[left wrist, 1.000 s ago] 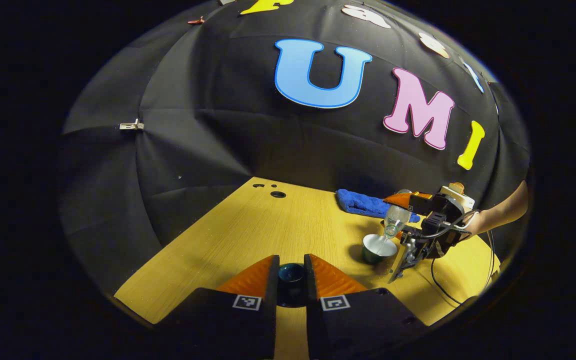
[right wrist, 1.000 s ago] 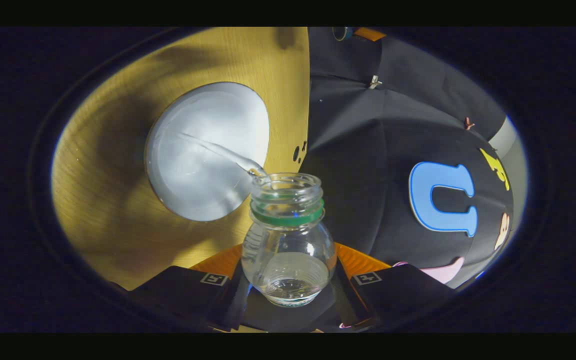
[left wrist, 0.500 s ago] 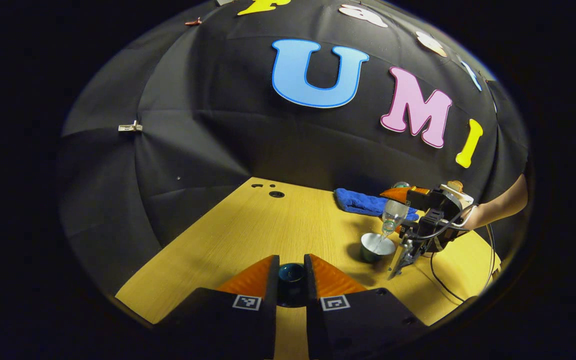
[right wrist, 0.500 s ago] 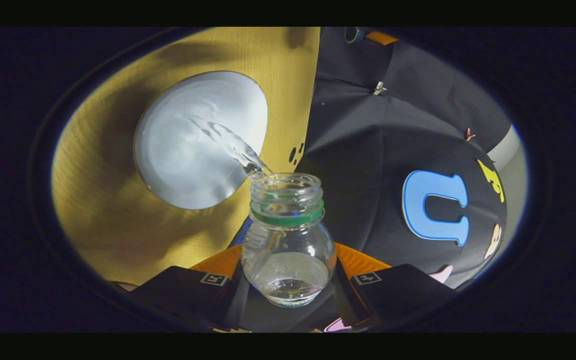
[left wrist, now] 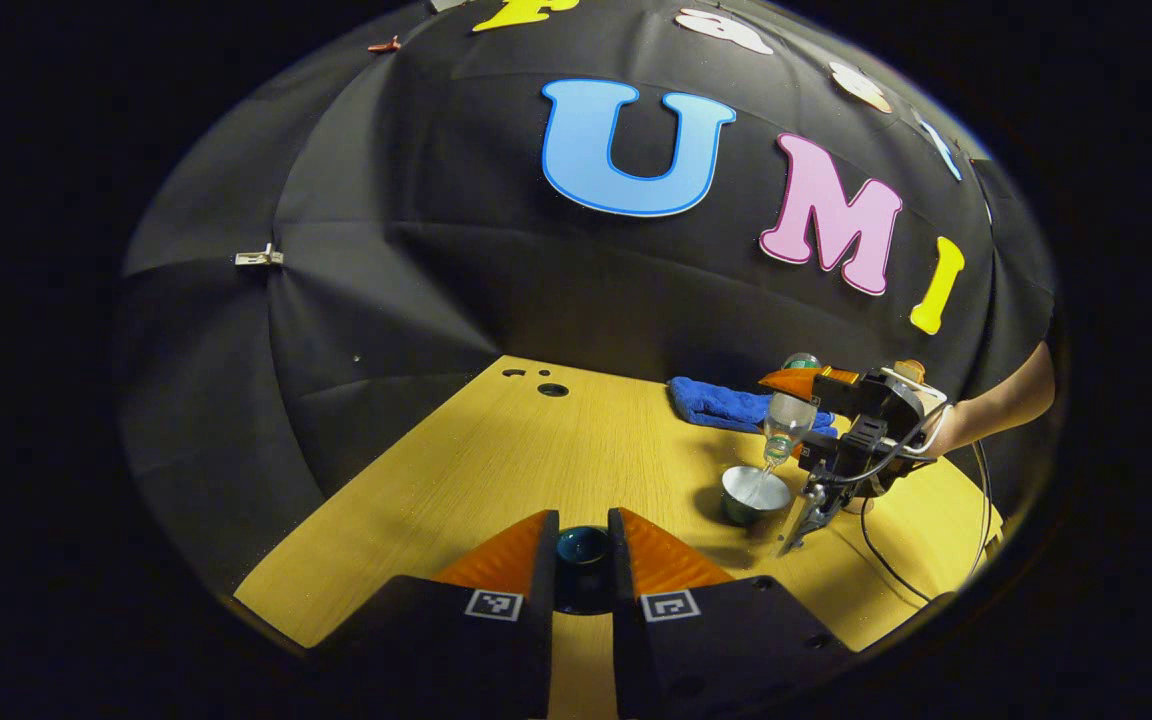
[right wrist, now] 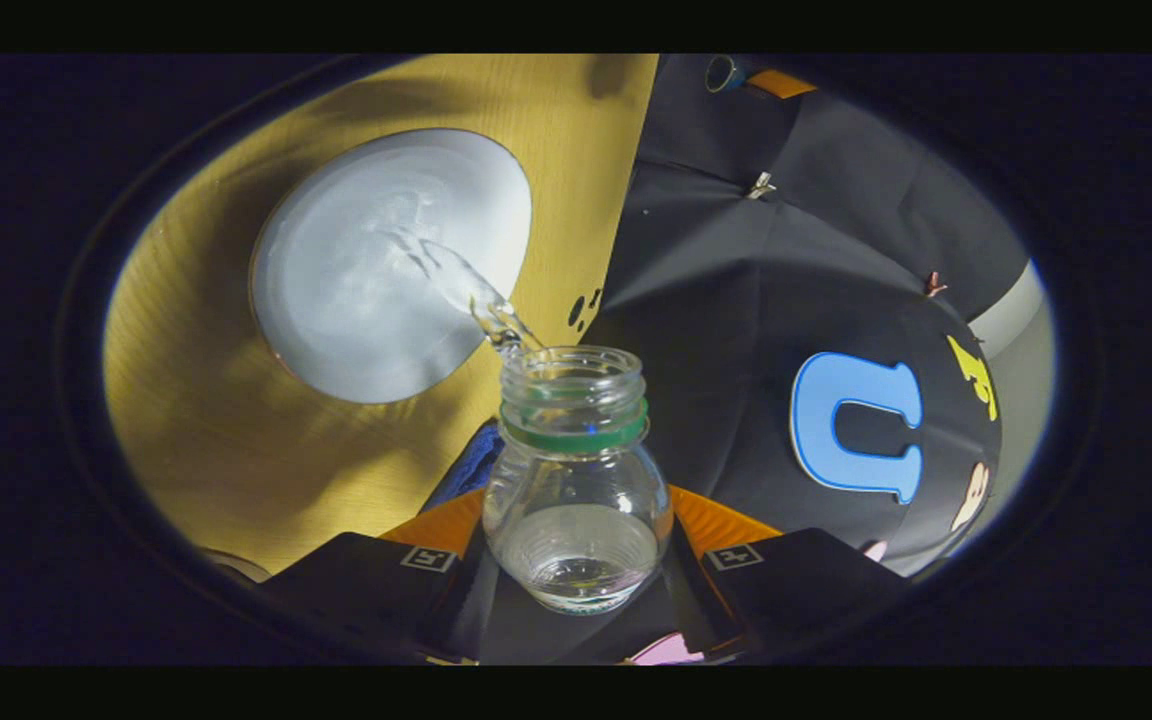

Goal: Open the teacup lid with one hand, grasp the water bottle and pour water into the teacup with the other hand; after pouring, place the water bottle on the coaster and then close the teacup lid.

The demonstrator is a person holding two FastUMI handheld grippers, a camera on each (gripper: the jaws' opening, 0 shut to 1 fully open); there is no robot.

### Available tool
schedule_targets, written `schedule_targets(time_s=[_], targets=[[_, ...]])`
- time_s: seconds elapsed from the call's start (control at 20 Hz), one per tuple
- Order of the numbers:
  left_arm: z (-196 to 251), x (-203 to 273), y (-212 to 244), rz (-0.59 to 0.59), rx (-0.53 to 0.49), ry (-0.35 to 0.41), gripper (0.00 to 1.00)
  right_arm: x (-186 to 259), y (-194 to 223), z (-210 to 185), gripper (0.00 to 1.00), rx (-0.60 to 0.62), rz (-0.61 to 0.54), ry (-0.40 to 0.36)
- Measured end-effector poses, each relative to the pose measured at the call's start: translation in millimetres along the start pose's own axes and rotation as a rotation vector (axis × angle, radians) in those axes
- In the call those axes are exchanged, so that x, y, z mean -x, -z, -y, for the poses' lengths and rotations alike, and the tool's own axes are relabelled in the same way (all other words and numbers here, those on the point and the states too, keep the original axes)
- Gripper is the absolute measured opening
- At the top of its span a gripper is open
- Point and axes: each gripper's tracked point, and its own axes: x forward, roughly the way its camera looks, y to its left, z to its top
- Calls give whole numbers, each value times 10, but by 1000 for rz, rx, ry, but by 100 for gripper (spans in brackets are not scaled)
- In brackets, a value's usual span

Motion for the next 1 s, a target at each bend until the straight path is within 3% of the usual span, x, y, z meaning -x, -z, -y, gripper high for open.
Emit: schedule_targets(time_s=[0.55, 0.6, 0.65, 1.0], targets=[[5, 38, 23, 4, -7, 4, 29, -33, -61, 101, 75, 52, 48, 37], [14, 27, 40, 1, -6, 5, 25, -31, -72, 98, 75, 53, 51, 37], [6, 29, 50, -2, -7, 5, 29, -24, -82, 111, 75, 51, 55, 43], [52, 57, 60, 1, -29, 13, 29, -53, -115, 124, 75, 61, 67, 57]])
